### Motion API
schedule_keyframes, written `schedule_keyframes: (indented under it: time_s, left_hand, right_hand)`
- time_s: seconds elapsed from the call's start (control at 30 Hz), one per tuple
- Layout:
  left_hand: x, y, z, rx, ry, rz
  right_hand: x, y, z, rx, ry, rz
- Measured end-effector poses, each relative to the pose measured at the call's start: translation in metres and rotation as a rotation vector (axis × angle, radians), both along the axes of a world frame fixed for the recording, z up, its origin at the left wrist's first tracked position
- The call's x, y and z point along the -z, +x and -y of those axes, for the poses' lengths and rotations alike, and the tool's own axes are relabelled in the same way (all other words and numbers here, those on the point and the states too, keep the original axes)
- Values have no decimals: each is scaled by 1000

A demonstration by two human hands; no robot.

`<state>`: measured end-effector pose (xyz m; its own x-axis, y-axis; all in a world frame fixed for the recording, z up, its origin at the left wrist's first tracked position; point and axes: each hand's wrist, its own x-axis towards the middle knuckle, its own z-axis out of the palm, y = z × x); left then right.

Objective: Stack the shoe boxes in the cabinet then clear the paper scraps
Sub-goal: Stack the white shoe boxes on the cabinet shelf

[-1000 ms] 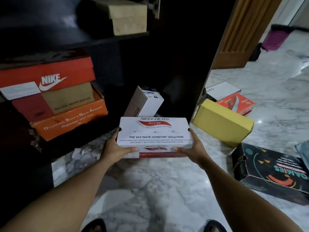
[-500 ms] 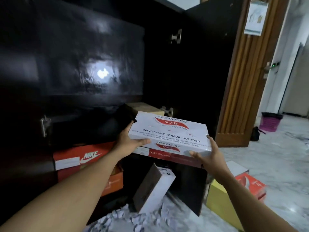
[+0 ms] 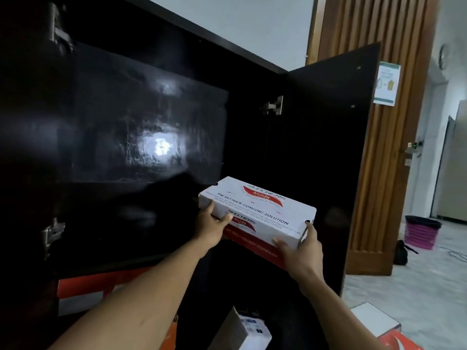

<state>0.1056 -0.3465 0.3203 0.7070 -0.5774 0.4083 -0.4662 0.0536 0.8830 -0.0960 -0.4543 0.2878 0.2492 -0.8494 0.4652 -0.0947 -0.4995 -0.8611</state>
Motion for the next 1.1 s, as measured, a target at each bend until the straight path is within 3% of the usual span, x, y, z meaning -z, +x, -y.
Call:
schedule_keyframes:
  time_s: [0.2, 0.57, 0.77, 1.1]
  left_hand:
    - [1, 26, 23, 63, 48, 40]
    - [4, 55, 68, 132, 77, 29]
    - [18, 76, 96, 13, 139, 177]
    - [28, 115, 126, -46, 130, 155]
  right_hand:
    - [-5, 35, 9, -41, -17, -26]
    - [9, 77, 45, -110, -153, 107]
    - [13, 107, 68, -113, -168, 97]
    - [18, 162, 111, -99, -197, -118]
